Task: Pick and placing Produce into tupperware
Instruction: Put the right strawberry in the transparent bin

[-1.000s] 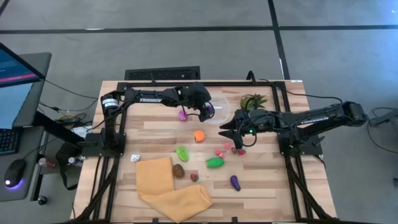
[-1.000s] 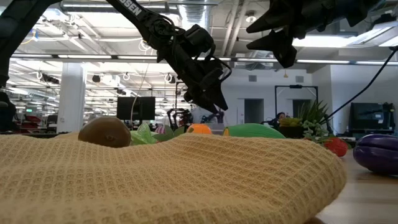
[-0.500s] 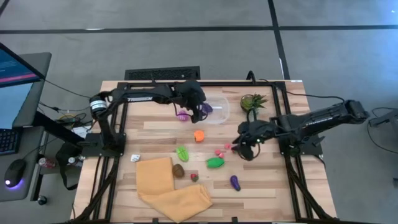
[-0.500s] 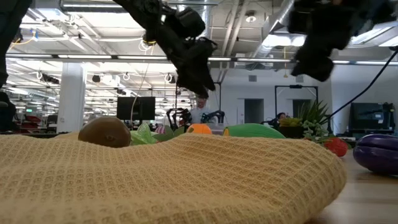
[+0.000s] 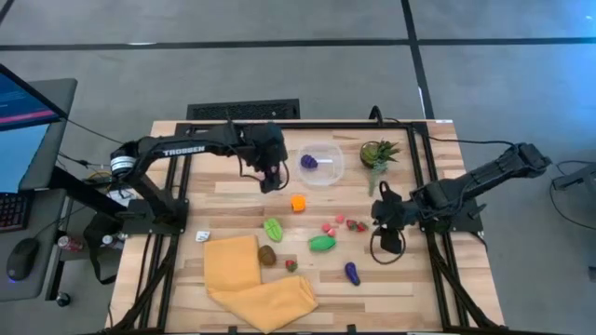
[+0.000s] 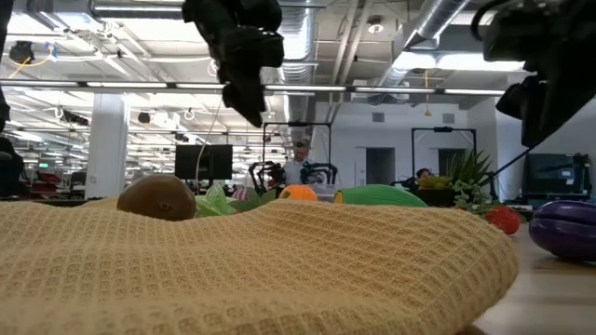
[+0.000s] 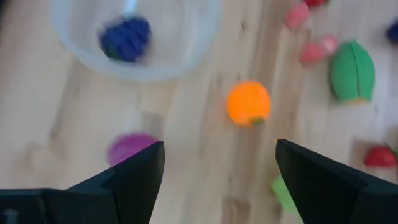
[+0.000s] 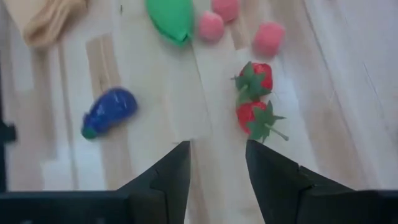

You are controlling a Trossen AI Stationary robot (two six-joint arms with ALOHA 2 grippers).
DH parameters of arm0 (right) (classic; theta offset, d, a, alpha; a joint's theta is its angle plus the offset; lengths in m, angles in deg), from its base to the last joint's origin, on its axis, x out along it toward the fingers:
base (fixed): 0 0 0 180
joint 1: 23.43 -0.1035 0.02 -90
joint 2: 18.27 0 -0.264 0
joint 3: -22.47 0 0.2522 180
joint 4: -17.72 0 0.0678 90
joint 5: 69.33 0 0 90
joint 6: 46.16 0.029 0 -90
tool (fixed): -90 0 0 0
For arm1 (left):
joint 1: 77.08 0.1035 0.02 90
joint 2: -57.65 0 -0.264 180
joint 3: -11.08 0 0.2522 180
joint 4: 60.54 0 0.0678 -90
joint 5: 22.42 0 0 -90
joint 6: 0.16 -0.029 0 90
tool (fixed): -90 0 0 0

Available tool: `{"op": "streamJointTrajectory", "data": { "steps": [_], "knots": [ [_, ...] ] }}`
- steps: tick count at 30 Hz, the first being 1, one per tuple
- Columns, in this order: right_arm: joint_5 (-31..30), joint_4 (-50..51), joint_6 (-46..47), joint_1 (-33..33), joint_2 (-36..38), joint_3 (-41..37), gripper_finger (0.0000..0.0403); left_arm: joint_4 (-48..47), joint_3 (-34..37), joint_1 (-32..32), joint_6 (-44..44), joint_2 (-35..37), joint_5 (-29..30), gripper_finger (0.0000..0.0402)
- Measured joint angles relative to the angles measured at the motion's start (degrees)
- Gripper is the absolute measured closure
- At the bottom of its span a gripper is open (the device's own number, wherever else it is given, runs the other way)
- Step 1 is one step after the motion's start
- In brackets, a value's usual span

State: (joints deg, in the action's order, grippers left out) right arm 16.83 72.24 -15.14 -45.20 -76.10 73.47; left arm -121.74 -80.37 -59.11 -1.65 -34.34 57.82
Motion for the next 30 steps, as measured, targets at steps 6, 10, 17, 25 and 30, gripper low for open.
{"op": "streamJointTrajectory", "data": {
  "steps": [6, 10, 17, 25, 30],
  "knots": [
    [-7.79, -0.28, -1.06, -2.18, -2.25, -0.02, 0.0225, -1.03, 5.83, -4.67, 4.74, 5.36, 2.92, 0.0102],
    [-11.84, -2.75, -0.92, -3.29, -3.47, -2.05, 0.0223, -0.12, 10.87, -8.33, 9.22, 10.53, 8.17, 0.0102],
    [-13.49, -10.47, 8.5, -3.66, -2.42, -9.61, 0.0227, 3.58, 19.95, -13.8, 19.52, 21.9, 16.57, 0.0102],
    [-15.57, -18.81, 8.16, -3.71, -2.14, -14.11, 0.0225, 4.56, 25.75, -17.12, 28.6, 31.56, 24.22, 0.0102],
    [-15.67, -20.47, 7.44, -3.71, -2.14, -14.82, 0.0225, 4.49, 26.88, -17.93, 30.98, 34.15, 25.74, 0.0102]
  ]
}}
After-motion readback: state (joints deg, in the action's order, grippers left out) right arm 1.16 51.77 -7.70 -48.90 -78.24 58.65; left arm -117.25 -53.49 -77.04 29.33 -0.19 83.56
